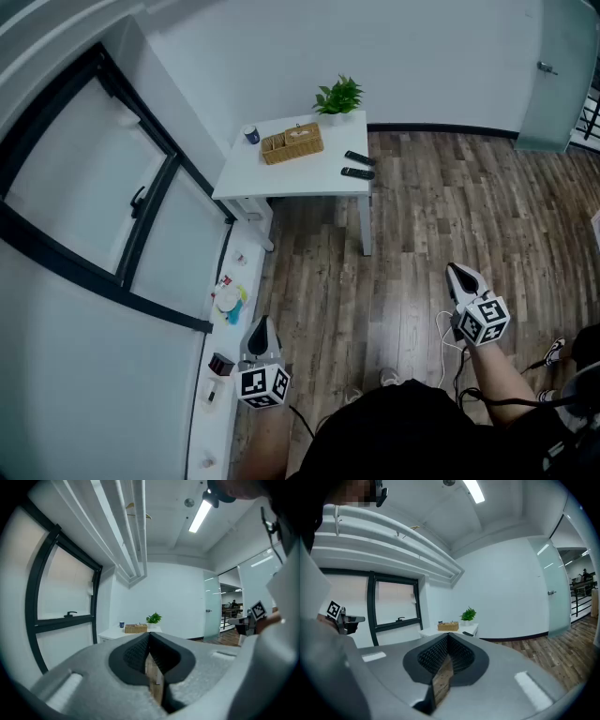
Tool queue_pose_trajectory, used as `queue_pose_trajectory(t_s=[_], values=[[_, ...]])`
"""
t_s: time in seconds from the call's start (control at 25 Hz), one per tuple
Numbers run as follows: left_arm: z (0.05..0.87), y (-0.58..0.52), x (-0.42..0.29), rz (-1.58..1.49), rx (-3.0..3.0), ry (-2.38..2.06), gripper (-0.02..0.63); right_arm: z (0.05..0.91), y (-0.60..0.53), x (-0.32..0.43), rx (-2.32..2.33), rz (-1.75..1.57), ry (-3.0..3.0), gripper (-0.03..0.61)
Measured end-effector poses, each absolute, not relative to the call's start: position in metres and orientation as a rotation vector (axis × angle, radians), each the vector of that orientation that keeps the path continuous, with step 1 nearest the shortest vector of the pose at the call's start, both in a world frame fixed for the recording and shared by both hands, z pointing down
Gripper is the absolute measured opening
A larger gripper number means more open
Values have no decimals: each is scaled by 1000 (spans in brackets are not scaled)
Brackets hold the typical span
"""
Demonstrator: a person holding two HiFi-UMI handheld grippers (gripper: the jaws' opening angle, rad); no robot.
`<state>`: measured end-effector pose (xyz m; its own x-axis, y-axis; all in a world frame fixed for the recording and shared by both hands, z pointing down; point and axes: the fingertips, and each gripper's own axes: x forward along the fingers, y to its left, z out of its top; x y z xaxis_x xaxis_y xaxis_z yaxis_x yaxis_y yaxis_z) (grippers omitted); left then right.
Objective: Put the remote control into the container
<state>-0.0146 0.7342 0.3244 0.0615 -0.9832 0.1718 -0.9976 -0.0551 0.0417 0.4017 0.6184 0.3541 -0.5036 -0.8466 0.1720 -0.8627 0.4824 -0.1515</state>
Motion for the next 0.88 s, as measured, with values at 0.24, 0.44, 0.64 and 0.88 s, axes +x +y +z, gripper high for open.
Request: queue_pose_trajectory(t_s=[0.24, 0.44, 0.64, 0.88], values=[[319, 727, -9, 153, 2179, -2057, 2, 355, 608, 411, 1530, 317, -2630, 2], [312, 720, 3, 198, 2206, -2089, 2, 359, 599, 419, 1540, 334, -2636, 2], [308, 716, 16, 220, 2208, -2130, 2, 367, 589, 428, 1497, 377, -2660, 2], [318, 711, 15, 233, 2160, -2156, 2, 380, 567, 430, 1472, 405, -2664, 2]])
